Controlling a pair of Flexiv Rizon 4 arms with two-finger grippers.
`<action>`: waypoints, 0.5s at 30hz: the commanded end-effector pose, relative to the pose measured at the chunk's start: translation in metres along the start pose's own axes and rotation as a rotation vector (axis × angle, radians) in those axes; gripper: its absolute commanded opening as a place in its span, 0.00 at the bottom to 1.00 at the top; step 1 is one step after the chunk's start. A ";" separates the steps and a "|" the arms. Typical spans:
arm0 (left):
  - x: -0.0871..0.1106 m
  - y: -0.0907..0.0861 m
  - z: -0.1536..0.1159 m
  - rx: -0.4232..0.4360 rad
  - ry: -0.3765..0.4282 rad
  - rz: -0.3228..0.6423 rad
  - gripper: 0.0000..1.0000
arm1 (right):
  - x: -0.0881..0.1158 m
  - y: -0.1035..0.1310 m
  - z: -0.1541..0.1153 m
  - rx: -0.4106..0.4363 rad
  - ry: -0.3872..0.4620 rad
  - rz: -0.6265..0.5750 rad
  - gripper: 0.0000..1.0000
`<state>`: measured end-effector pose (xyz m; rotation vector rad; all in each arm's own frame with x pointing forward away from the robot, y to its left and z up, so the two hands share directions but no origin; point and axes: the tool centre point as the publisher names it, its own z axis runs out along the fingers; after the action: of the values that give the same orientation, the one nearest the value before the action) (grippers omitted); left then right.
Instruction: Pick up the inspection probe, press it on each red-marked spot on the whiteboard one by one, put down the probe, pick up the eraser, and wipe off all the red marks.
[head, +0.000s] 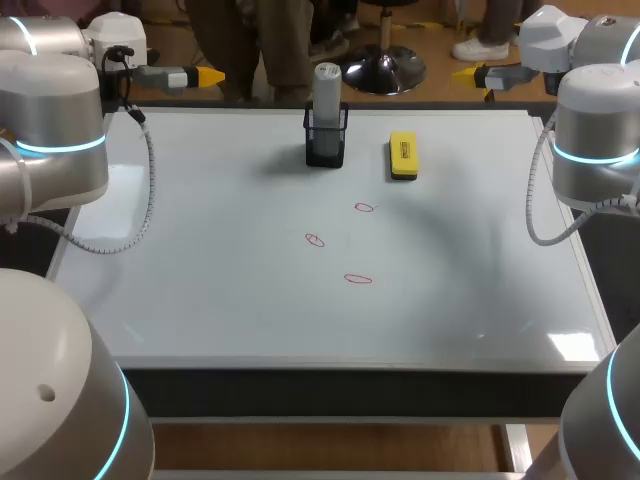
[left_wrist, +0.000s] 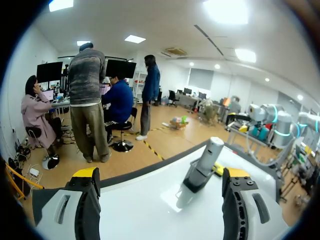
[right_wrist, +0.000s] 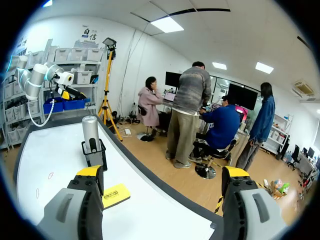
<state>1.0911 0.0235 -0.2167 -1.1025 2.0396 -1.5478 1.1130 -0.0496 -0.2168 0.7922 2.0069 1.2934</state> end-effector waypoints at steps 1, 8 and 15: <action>0.000 0.000 0.000 0.001 0.000 -0.001 1.00 | 0.000 0.000 0.000 0.000 0.001 0.000 1.00; 0.009 -0.003 0.006 -0.015 0.044 0.048 1.00 | 0.000 0.000 0.000 0.000 0.001 0.000 1.00; 0.025 -0.008 0.016 -0.017 0.190 0.153 1.00 | 0.000 0.000 0.000 0.000 0.001 0.000 1.00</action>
<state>1.0819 -0.0102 -0.2101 -0.8533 2.1617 -1.5819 1.1130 -0.0495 -0.2167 0.7922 2.0069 1.2934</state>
